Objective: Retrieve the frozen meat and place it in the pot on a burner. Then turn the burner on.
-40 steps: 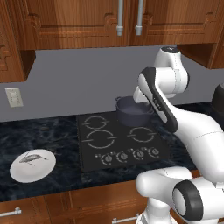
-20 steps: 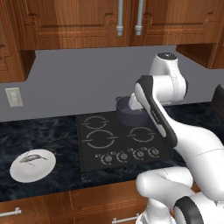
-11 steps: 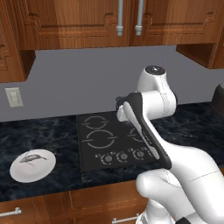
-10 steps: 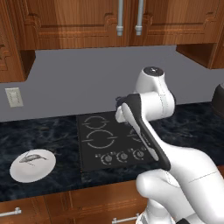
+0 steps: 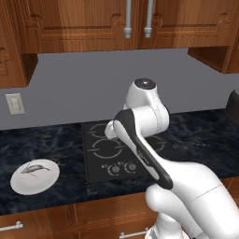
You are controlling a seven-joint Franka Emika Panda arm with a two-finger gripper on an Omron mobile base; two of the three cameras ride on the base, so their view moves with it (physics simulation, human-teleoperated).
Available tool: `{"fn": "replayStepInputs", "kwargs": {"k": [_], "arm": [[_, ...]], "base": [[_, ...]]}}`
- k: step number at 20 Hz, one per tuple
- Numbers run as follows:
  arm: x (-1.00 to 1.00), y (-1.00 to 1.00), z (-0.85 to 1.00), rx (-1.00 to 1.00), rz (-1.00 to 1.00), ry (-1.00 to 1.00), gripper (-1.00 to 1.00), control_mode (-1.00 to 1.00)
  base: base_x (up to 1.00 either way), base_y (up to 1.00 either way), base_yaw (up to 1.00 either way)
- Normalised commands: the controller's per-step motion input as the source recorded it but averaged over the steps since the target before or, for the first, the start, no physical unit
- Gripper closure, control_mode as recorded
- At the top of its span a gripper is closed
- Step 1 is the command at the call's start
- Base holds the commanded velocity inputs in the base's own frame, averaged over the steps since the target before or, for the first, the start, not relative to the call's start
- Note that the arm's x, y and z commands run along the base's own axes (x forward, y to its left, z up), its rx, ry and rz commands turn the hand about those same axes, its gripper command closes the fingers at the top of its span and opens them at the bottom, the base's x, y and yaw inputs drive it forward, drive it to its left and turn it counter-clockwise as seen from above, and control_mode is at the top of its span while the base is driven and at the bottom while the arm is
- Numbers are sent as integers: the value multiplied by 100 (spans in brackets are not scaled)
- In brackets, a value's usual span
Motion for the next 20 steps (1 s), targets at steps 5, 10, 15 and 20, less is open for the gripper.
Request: {"fn": "replayStepInputs", "kwargs": {"k": [5, 10, 15, 20], "arm": [[1, 69, -18, 0, 16, 0, -100, -100], [5, 75, -14, 0, 21, 4, -100, -100], [4, 76, -14, 0, 25, 5, -100, -100], [1, 76, -13, 0, 24, 3, -100, -100]], "base": [[0, 0, 0], [0, 0, 0], [0, 0, 0], [0, 0, 0]]}}
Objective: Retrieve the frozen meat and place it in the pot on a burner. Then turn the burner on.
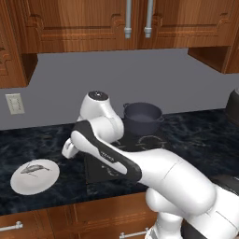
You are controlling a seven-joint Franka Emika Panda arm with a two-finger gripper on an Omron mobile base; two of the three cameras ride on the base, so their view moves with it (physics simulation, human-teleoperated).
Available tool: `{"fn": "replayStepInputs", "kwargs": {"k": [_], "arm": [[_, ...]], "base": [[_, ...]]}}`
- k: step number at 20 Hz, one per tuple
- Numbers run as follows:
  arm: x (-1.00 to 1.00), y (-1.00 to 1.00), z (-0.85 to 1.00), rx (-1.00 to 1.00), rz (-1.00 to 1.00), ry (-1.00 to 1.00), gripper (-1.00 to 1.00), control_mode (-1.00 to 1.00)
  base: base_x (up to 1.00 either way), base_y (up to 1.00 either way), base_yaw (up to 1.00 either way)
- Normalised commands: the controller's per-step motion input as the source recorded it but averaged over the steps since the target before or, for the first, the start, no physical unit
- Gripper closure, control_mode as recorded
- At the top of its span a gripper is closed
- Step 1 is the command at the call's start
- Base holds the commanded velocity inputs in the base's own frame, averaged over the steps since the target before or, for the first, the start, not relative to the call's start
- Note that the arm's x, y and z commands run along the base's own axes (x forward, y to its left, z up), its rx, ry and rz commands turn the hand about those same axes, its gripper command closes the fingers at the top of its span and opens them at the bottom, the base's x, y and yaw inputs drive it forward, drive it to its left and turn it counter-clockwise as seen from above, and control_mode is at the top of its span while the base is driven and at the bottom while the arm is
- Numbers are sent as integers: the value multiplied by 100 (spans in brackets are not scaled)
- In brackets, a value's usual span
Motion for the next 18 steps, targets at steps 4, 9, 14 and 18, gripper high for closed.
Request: {"fn": "replayStepInputs", "kwargs": {"k": [4, 9, 14, 18], "arm": [[0, 77, -14, 0, 23, 0, -100, -100], [5, 61, -21, 0, 19, 0, -100, -100], [17, 22, -33, 0, 12, 0, -100, -100], [14, 2, -27, -3, 2, -5, -100, -100]], "base": [[0, 0, 0], [0, 0, 0], [0, 0, 0], [0, 0, 0]]}}
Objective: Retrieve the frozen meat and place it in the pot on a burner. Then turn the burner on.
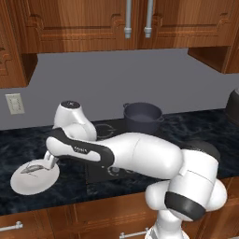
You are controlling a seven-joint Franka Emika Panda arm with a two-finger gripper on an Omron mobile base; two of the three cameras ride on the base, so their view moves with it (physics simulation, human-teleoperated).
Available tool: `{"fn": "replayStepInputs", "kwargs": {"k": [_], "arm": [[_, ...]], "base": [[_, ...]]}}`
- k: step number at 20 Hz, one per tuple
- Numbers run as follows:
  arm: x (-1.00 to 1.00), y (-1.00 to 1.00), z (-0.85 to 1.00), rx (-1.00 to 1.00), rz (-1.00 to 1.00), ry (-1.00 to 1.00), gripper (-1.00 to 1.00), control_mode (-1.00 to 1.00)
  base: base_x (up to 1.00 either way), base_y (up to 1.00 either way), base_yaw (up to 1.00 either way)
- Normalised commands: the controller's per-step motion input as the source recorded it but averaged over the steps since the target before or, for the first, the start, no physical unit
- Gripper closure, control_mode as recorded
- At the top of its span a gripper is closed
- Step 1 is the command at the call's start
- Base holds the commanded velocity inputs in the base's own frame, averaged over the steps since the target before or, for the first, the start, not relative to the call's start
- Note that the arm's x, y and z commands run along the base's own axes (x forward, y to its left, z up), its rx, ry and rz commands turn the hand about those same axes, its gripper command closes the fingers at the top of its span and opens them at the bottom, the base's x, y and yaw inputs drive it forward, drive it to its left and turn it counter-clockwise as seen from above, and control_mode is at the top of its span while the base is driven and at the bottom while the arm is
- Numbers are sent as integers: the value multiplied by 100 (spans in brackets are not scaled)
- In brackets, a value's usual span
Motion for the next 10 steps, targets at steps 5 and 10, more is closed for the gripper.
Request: {"fn": "replayStepInputs", "kwargs": {"k": [5, 10], "arm": [[23, 13, -18, -8, 0, -1, -100, -100], [14, 5, -11, -5, 0, 0, -100, -100]], "base": [[0, 0, 0], [0, 0, 0]]}}
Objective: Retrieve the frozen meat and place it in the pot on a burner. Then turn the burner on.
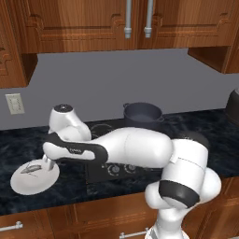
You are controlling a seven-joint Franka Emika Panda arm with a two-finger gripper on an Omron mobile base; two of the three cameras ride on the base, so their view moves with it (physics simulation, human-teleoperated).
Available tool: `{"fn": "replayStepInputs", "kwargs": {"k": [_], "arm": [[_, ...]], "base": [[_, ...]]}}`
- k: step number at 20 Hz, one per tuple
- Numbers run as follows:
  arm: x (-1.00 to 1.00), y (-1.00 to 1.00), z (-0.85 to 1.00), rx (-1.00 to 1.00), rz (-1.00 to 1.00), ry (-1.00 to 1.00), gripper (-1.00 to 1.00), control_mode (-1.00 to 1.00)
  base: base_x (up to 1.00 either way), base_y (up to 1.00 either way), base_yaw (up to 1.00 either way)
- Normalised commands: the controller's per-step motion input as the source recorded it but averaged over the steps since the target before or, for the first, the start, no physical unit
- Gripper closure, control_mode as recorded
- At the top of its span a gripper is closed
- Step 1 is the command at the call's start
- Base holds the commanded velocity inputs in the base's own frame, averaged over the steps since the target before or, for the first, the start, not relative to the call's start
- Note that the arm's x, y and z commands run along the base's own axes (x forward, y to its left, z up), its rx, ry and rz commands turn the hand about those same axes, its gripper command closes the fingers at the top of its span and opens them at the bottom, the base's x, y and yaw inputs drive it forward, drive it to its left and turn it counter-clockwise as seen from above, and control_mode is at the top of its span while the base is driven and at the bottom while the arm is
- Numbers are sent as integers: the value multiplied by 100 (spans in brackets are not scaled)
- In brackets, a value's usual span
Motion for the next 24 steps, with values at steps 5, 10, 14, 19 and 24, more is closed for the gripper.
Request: {"fn": "replayStepInputs", "kwargs": {"k": [5, 10, 14, 19, 24], "arm": [[28, 7, -3, -3, 0, 2, -100, -100], [18, 23, -11, -4, 0, 2, -100, -100], [10, 33, -16, -5, 0, 3, -100, -100], [22, 24, -17, -8, -1, 0, -100, -100], [29, 26, -20, -8, -4, 1, -100, -100]], "base": [[0, 0, 0], [0, 0, 0], [0, 0, 0], [0, 0, 0], [0, 0, 0]]}}
